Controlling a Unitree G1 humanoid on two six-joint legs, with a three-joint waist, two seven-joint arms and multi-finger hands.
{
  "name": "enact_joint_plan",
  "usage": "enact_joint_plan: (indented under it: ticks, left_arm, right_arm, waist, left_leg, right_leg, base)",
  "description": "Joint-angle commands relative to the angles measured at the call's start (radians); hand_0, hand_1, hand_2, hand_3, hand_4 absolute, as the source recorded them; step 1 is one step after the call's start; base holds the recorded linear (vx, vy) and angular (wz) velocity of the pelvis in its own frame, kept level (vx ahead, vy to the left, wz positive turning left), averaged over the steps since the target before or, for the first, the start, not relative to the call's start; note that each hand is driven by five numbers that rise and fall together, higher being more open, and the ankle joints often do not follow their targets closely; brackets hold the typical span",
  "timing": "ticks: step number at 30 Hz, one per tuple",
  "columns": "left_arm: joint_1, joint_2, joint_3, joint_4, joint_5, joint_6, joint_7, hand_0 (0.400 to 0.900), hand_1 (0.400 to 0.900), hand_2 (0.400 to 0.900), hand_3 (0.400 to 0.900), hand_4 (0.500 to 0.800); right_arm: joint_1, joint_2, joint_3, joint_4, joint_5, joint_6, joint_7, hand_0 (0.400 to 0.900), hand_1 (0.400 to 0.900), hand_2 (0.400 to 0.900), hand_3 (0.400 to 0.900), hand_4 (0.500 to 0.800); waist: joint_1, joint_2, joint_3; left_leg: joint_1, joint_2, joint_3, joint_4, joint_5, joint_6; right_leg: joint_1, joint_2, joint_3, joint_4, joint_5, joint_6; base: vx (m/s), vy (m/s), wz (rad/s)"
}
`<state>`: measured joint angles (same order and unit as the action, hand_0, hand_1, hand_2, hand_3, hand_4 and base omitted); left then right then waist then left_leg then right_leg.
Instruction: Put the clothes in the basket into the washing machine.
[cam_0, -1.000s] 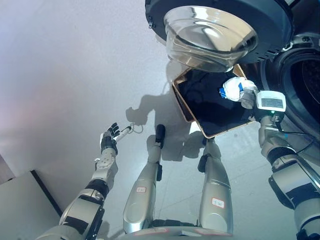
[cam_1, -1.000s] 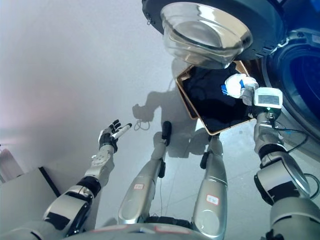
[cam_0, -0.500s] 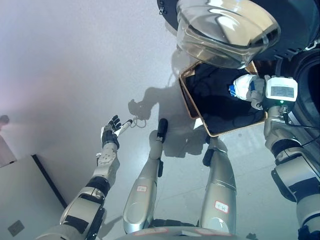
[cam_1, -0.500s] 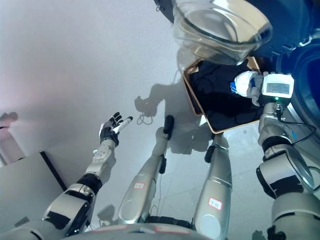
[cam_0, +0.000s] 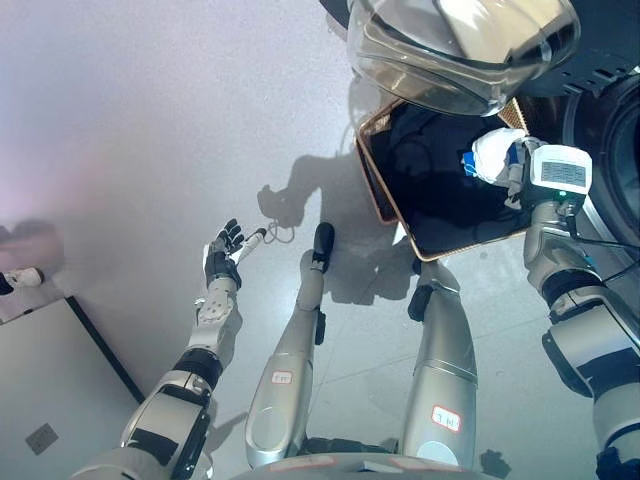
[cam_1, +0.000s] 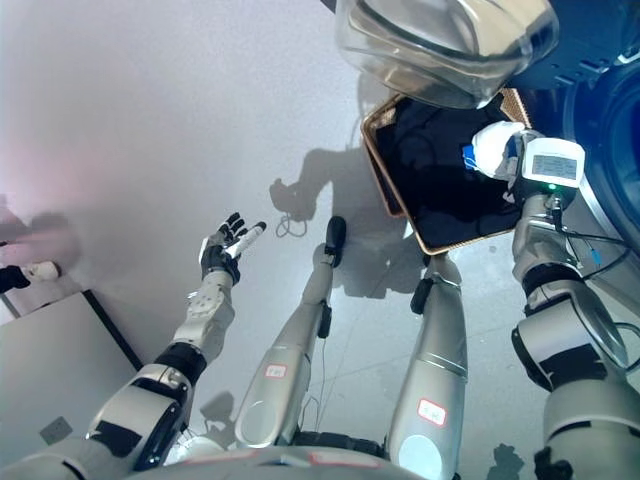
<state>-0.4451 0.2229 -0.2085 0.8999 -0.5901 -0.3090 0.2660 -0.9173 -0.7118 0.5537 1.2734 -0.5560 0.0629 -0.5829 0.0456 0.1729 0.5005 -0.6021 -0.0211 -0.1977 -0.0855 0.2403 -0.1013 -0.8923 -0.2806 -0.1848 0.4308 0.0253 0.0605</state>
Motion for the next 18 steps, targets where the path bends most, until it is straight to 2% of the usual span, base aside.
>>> enact_joint_plan:
  ticks: [1,6,11,18]
  left_arm:
    - [0.020,0.074,0.040,0.034,-0.030,-0.055,0.041,0.900,0.900,0.900,0.900,0.800]
    - [0.025,0.075,0.034,0.001,-0.029,-0.065,0.046,0.900,0.900,0.900,0.900,0.800]
    - [0.017,0.080,0.044,0.015,-0.035,-0.070,0.046,0.900,0.900,0.900,0.900,0.800]
    - [0.040,0.080,0.042,-0.014,-0.032,-0.075,0.048,0.900,0.900,0.900,0.900,0.800]
  right_arm:
    - [-0.076,-0.047,0.011,0.010,0.044,0.000,-0.035,0.400,0.400,0.400,0.400,0.500]
    - [-0.084,-0.049,0.008,0.007,0.050,-0.002,-0.045,0.400,0.400,0.400,0.400,0.500]
    - [-0.094,-0.053,0.002,0.013,0.061,-0.004,-0.049,0.400,0.400,0.400,0.400,0.500]
    - [-0.077,-0.047,-0.024,0.015,0.085,-0.011,-0.045,0.400,0.400,0.400,0.400,0.500]
  waist:
    - [-0.017,-0.027,0.019]
    - [-0.019,-0.025,0.019]
    - [-0.019,-0.027,0.019]
    - [-0.018,-0.028,0.019]
  left_leg:
    - [0.094,0.019,0.004,0.018,-0.110,-0.019]
    - [0.093,0.016,0.008,0.018,-0.109,-0.017]
    - [0.086,0.016,0.009,0.012,-0.105,-0.018]
    - [0.100,0.015,0.009,0.009,-0.106,-0.017]
  right_leg:
    - [0.064,-0.030,0.078,-0.136,0.145,0.107]
    - [0.061,-0.032,0.078,-0.139,0.150,0.109]
    - [0.057,-0.033,0.077,-0.146,0.153,0.112]
    - [0.074,-0.034,0.070,-0.148,0.154,0.112]
  base:
    - [-0.01,0.014,-0.08]
    - [0.00,0.002,-0.01]
    - [0.00,0.000,0.00]
    - [0.00,0.000,0.00]
